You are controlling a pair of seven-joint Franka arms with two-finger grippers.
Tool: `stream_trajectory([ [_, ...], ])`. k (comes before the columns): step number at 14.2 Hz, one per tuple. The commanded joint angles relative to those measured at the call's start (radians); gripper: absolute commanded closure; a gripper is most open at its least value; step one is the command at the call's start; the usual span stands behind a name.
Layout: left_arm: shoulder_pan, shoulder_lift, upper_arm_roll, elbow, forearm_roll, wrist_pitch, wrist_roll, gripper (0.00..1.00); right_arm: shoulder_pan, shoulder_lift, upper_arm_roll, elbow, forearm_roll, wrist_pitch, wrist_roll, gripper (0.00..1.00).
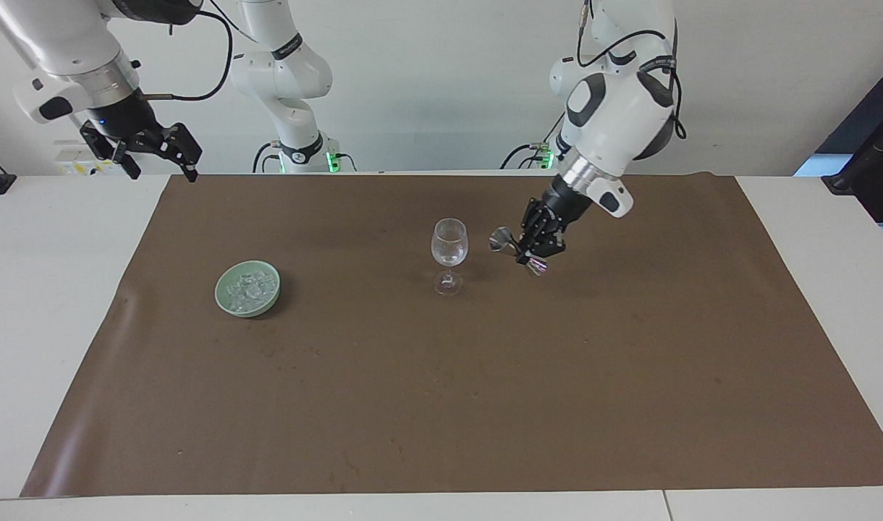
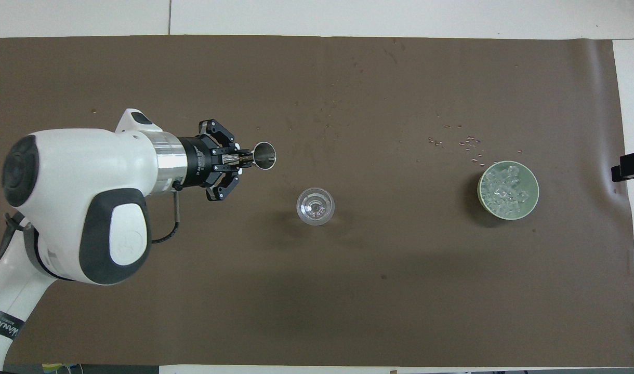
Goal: Pour wine and add ice with both arms
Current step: 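Carry the cup back with the left gripper while the right gripper reaches the container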
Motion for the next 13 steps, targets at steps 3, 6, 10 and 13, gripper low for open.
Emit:
stream_trajectory([
  [3,0.24,0.018,-0.011,-0.01,-0.171,-0.099,0.179,1.0,-0.013,-0.113,0.008,-0.298,0.022,0.261,-0.123,0.0],
  [6,0.355,0.058,-0.011,-0.002,-0.23,-0.159,0.294,1.0,-0.005,-0.105,0.008,-0.394,0.029,0.378,-0.148,0.0],
  [10,0.486,0.127,-0.011,0.01,-0.23,-0.234,0.429,1.0,0.0,-0.038,0.008,-0.524,0.029,0.557,-0.297,0.0],
  [13,0.515,0.175,-0.011,0.004,-0.257,-0.224,0.472,1.0,0.046,0.025,0.009,-0.576,0.029,0.699,-0.354,0.0],
])
